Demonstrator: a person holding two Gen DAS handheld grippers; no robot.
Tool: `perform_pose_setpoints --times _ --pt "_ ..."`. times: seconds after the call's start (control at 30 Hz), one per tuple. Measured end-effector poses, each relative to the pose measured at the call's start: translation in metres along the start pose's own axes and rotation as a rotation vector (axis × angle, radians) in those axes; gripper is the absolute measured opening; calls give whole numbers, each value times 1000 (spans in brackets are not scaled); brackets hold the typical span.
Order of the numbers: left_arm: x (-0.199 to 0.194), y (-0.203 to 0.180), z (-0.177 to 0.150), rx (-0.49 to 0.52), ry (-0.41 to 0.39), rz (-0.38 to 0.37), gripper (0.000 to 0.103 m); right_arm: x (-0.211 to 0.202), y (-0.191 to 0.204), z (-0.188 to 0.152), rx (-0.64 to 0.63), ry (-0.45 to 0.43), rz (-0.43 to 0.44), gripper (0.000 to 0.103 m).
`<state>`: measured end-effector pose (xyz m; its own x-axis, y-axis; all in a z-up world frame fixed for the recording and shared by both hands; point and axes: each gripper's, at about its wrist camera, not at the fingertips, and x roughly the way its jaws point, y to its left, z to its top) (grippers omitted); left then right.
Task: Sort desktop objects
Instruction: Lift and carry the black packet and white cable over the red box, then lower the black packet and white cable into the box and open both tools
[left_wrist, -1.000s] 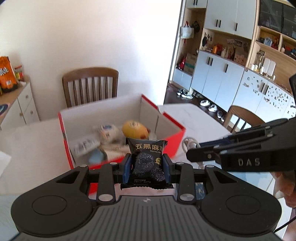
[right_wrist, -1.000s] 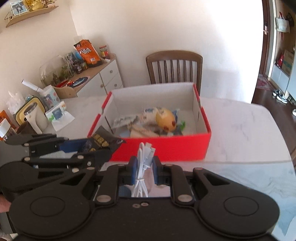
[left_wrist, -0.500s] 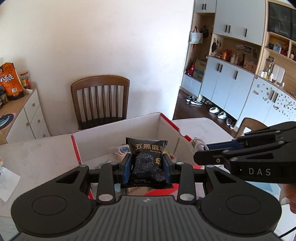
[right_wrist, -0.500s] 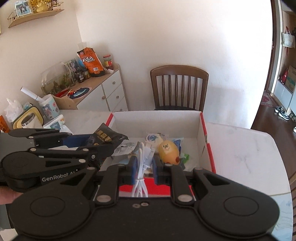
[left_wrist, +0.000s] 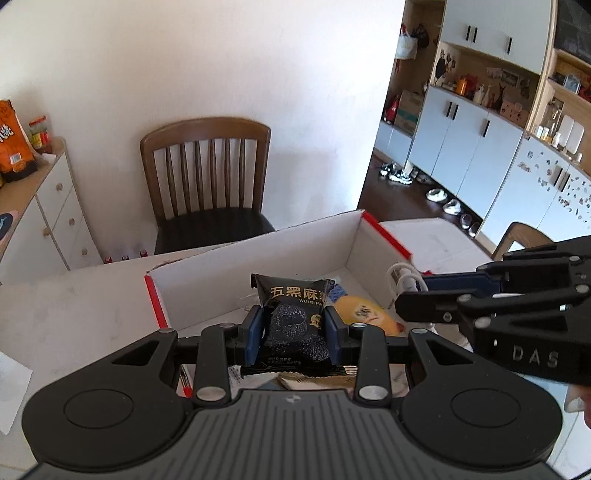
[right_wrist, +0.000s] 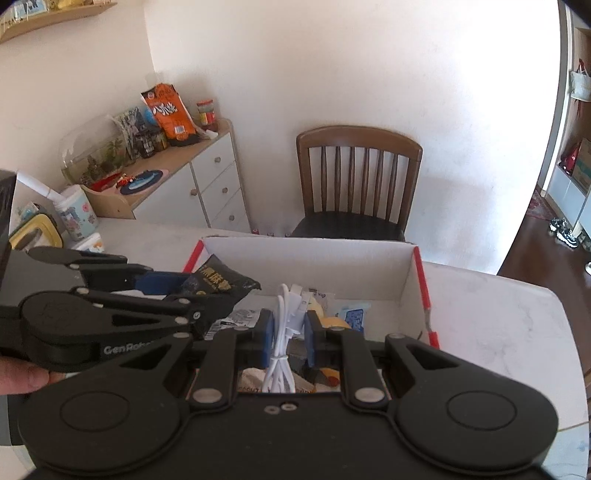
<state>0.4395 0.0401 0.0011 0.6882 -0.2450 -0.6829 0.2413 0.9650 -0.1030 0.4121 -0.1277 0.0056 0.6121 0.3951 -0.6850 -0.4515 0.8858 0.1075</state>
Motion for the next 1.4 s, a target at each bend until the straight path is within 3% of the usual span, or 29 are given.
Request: perform_pose_setpoints --times 0.5,1.17,1.4 --pt "65 14 -8 -30 109 7 34 52 -2 -23 -17 103 1 17" --pt "99 24 -18 -73 196 5 34 78 -3 -43 -26 167 -17 15" --pt "97 25 -19 -101 191 0 39 75 -5 -43 -16 167 1 27"
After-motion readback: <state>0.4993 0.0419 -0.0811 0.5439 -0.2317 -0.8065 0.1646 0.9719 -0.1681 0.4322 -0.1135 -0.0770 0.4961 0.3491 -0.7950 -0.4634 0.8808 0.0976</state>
